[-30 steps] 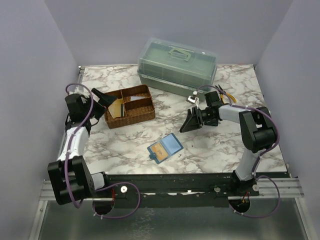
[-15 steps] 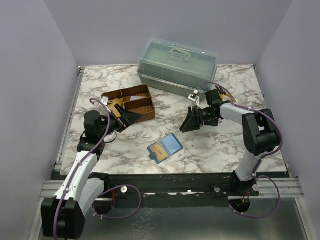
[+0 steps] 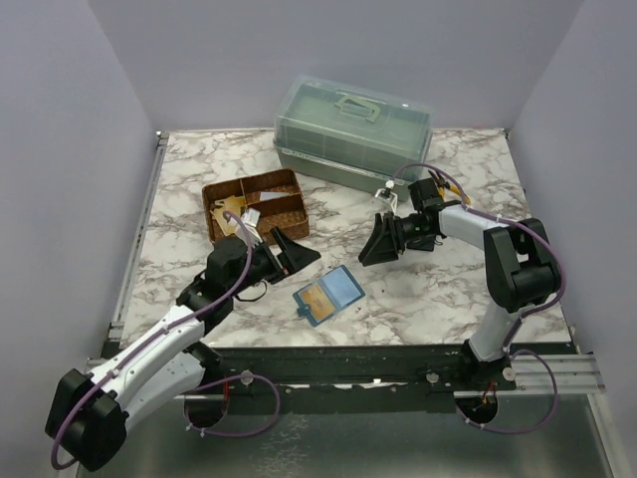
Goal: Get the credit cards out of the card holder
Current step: Remove the credit card from the card holder.
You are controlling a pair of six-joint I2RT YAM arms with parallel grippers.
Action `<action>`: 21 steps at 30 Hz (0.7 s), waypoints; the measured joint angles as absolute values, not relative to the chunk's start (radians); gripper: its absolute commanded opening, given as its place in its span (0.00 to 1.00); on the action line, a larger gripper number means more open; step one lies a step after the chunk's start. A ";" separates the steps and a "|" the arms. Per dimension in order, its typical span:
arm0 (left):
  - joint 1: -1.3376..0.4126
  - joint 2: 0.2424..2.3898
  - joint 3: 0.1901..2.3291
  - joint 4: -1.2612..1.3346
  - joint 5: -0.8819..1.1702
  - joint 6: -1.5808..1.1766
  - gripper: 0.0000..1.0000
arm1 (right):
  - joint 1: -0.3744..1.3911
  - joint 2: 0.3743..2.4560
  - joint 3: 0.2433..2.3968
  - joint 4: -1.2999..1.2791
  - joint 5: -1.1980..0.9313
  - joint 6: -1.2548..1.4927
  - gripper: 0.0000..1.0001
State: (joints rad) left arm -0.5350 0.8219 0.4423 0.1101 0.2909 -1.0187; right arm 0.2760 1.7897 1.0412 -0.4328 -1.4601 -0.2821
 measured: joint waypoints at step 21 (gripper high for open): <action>-0.801 0.967 0.432 0.171 0.057 -1.062 0.97 | 0.276 1.790 1.042 -0.458 -1.452 -0.302 0.67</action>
